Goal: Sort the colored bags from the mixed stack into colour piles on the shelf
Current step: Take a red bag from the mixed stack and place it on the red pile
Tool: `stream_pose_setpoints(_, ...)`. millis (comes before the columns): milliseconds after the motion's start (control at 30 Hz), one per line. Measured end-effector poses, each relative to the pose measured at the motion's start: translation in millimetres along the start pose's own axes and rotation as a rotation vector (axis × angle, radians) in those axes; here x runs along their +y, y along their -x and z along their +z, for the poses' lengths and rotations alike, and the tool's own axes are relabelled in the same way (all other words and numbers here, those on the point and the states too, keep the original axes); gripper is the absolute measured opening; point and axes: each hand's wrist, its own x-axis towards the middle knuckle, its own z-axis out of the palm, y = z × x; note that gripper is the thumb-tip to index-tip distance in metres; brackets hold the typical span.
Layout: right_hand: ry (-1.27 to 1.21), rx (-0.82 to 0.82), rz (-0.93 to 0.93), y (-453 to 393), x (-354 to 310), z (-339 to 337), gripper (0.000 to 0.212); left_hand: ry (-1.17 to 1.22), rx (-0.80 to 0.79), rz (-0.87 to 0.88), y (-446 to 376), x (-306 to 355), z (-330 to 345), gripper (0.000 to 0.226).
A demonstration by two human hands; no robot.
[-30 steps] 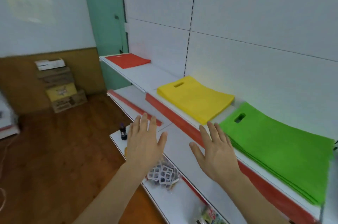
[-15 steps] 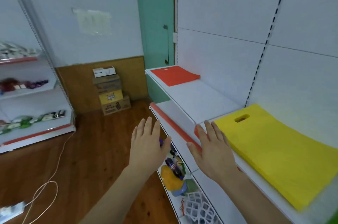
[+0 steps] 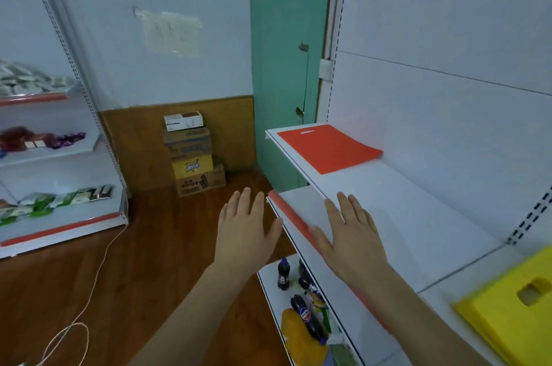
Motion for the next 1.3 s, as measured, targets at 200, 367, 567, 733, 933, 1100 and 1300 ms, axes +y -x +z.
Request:
stream_pose_setpoints(200,-0.010,0.051,0.116,-80.3,-13.5,12.8,0.104,0.021,-0.020,0.117,-100.1,-33.1,17.1,0.076)
stream_pose_setpoints(367,0.011,0.049,0.166,-133.4,-11.6,29.6,0.094,0.060,-0.056,0.187,-167.3,-44.3,45.3,0.075)
stream_pose_setpoints(567,0.008,0.101,0.236,-217.2,10.0,51.4,0.088,0.051,-0.072,0.270,-268.1,-38.0,90.9,0.076)
stream_pose_setpoints(733,-0.018,0.126,0.296,-279.8,32.0,63.4,0.084,0.032,-0.129,0.335,-343.4,-21.4,119.6,0.076)
stream_pose_setpoints(933,0.025,0.065,0.413,-321.1,53.7,74.0,0.087,0.035,-0.177,0.420,-411.1,-1.9,148.4,0.076)
stream_pose_setpoints(1100,0.101,-0.024,0.521,-331.6,60.5,78.3,0.090,0.066,-0.272,0.530,-449.5,2.9,179.5,0.083)
stream_pose_setpoints(1300,0.180,-0.112,0.787,-325.6,43.4,77.6,0.076,0.076,-0.388,0.806,-482.9,2.8,209.9,0.098)
